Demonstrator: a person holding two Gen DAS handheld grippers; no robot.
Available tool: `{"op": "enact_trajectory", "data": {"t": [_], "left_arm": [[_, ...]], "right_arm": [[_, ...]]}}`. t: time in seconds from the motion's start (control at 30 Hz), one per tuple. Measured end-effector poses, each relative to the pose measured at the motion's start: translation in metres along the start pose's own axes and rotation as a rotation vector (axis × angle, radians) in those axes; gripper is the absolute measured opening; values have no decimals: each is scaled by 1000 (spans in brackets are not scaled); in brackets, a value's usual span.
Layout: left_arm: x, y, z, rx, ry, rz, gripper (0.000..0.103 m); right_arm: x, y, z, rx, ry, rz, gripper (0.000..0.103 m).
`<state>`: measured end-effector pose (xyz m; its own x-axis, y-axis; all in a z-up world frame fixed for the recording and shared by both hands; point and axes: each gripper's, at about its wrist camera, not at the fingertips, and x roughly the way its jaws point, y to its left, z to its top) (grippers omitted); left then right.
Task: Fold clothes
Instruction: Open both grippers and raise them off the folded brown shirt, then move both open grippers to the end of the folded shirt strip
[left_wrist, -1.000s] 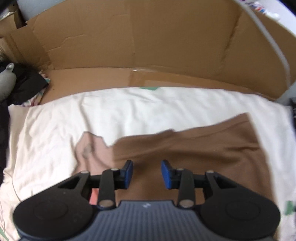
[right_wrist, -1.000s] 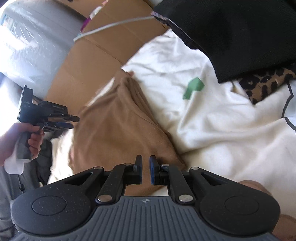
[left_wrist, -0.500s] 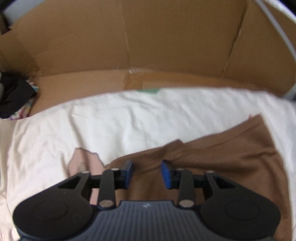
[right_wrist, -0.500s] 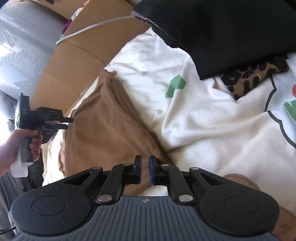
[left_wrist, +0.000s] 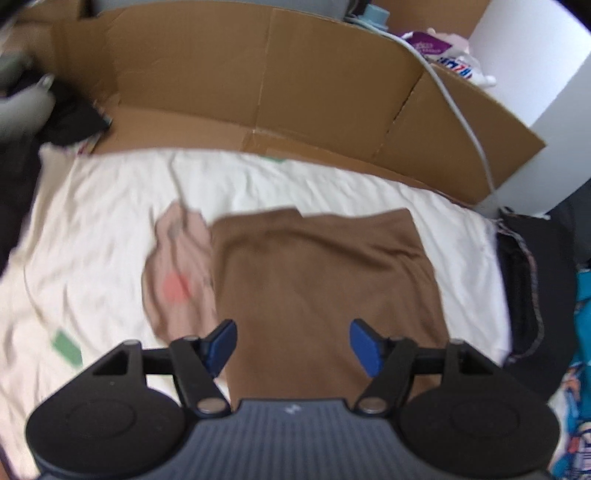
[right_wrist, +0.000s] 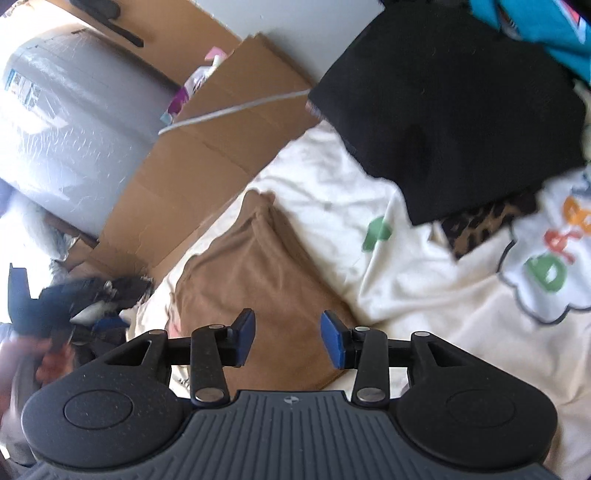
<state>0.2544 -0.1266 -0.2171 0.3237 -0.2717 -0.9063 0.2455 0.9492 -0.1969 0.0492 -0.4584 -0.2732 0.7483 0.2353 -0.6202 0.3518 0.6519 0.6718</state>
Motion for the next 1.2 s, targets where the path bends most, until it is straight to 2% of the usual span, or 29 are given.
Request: {"op": "enact_trajectory", "data": {"t": [0.23, 0.43, 0.6, 0.87, 1.03, 1.1, 1.2], "left_arm": [[-39, 18, -34, -79, -17, 24, 70], [-57, 23, -72, -72, -47, 21, 71], [-42, 30, -99, -113, -50, -19, 64], [0, 30, -145, -199, 2, -42, 64], [11, 34, -166, -245, 23, -52, 62], [12, 37, -173, -245, 37, -84, 60], [13, 37, -178, -230, 42, -85, 59]], "right_arm": [[-10, -32, 3, 45, -22, -50, 50], [-17, -54, -3, 62, -28, -66, 50], [-6, -68, -17, 87, -35, -63, 50], [30, -64, -34, 47, 24, -18, 50], [41, -57, -38, 22, 40, 4, 50], [43, -57, -39, 29, 39, 7, 50], [47, -58, -41, 45, 43, 8, 50]]}}
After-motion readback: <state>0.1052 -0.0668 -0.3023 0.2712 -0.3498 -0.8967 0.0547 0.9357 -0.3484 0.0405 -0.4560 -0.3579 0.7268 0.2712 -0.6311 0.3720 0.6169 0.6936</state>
